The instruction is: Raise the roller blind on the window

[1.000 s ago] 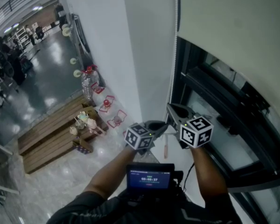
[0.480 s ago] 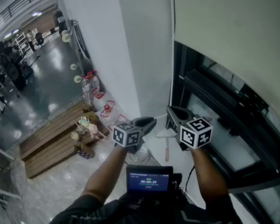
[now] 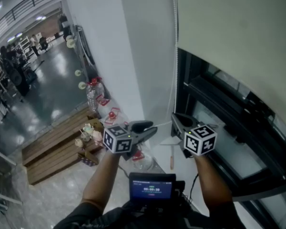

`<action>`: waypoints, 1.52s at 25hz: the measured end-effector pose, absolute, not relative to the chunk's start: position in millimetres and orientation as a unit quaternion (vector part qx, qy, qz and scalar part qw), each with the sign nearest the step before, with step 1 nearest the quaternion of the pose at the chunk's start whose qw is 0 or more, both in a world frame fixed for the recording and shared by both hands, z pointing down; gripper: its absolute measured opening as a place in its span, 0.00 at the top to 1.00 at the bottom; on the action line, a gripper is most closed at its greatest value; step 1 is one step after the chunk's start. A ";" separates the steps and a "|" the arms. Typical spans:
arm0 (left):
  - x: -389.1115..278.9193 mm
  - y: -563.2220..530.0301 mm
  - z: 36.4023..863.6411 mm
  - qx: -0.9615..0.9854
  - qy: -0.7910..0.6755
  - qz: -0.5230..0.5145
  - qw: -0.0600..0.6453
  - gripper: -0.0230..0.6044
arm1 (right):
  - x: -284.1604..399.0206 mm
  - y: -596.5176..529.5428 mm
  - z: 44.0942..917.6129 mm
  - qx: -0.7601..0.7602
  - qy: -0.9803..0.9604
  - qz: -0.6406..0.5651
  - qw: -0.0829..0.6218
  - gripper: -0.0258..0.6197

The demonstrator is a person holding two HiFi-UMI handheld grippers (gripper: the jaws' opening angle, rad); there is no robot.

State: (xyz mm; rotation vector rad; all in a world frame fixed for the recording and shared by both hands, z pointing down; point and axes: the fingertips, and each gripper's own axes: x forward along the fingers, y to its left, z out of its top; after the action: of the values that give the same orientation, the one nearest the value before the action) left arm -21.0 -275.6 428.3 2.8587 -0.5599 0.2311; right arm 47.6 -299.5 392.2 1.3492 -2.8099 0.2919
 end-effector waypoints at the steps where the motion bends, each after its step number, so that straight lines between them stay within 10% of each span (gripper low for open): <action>1: -21.2 -273.7 426.2 0.973 -0.187 0.080 0.106 0.74 | 47.7 -299.5 391.9 0.431 -0.898 0.093 0.005 0.96; 30: 58.4 -296.8 278.4 0.985 -0.171 0.004 0.022 0.73 | 44.3 -290.6 392.7 0.426 -0.900 0.091 0.006 0.96; 38: 65.6 -310.1 279.9 0.980 -0.197 0.007 0.007 0.95 | 44.6 -290.5 390.9 0.426 -0.900 0.093 0.003 0.96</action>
State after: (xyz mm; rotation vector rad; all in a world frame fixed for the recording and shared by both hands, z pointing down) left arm 65.6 -310.1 279.9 3.0655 -0.6155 0.0209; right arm 44.6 -290.5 390.9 1.3366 -2.8220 0.2903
